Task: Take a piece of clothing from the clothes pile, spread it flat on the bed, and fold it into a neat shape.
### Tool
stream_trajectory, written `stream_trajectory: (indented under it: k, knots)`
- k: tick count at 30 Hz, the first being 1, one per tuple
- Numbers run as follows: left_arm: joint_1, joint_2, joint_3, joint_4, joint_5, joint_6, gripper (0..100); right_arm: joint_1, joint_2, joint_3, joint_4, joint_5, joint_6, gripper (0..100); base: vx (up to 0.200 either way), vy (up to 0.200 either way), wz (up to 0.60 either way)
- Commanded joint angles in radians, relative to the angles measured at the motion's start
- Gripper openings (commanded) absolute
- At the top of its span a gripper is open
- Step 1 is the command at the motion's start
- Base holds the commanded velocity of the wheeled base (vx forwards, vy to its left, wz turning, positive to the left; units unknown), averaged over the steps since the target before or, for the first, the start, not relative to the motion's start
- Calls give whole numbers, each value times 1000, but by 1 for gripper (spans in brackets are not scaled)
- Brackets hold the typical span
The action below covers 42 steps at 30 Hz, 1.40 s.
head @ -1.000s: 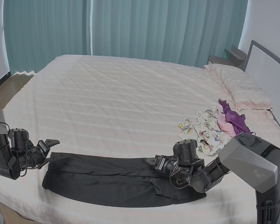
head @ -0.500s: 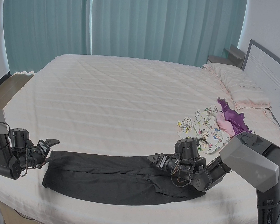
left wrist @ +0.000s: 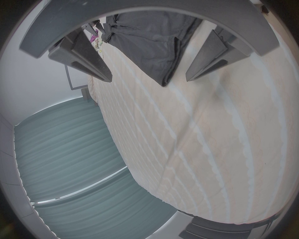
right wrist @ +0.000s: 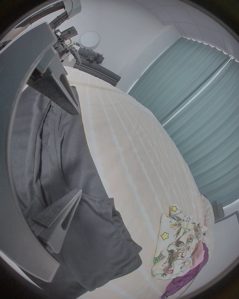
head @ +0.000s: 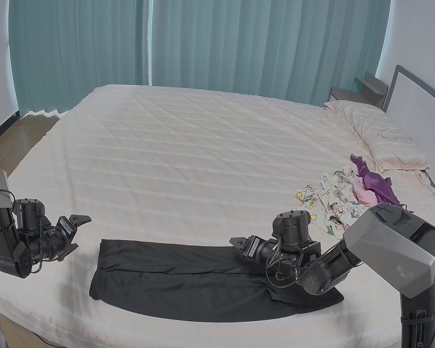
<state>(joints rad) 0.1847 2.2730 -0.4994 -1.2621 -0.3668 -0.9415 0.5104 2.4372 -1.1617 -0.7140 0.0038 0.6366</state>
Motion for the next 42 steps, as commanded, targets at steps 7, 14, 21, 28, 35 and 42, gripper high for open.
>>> stream_trajectory:
  k: [7, 14, 21, 28, 35, 42]
  knots:
    - [-1, 0, 1, 1, 0, 4, 100, -3, 5, -1, 8, 1, -2, 100, 86, 0, 0]
    - [-1, 0, 1, 0, 2, 4, 100, -3, 36, -4, 11, 1, -5, 100, 114, 0, 0]
    - [-1, 7, -2, 0, 2, 4, 100, 20, 52, 7, 27, -2, -11, 100, 0, 0, 0]
    - [-1, 7, -2, 0, 2, 4, 100, 25, 48, 40, 33, -2, -32, 100, 0, 0, 0]
    - [-1, 8, -4, 0, 2, 4, 100, 37, 8, 119, 28, 5, -61, 100, 0, 0, 0]
    - [-1, 8, -5, 0, 2, 4, 100, 48, -9, 148, 21, 18, -74, 100, 0, 0, 0]
